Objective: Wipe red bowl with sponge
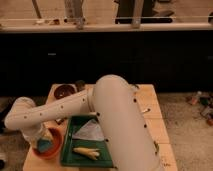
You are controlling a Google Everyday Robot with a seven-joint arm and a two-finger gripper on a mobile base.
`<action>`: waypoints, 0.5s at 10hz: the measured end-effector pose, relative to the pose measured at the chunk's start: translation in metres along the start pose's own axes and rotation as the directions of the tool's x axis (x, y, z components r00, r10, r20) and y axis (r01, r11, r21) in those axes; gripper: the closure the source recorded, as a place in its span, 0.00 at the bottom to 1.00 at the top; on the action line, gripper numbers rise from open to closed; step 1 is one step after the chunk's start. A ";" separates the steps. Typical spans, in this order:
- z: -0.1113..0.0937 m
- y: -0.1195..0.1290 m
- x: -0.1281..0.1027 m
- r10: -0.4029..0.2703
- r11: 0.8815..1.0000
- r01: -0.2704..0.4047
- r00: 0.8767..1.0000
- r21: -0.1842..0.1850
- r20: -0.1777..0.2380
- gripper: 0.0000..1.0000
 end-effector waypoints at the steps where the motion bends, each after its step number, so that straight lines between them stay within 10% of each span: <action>1: -0.003 -0.008 -0.002 -0.019 1.000 0.019 1.000 0.002 -0.002 1.00; 5: -0.013 -0.001 -0.016 -0.038 0.999 0.038 0.999 -0.010 -0.012 1.00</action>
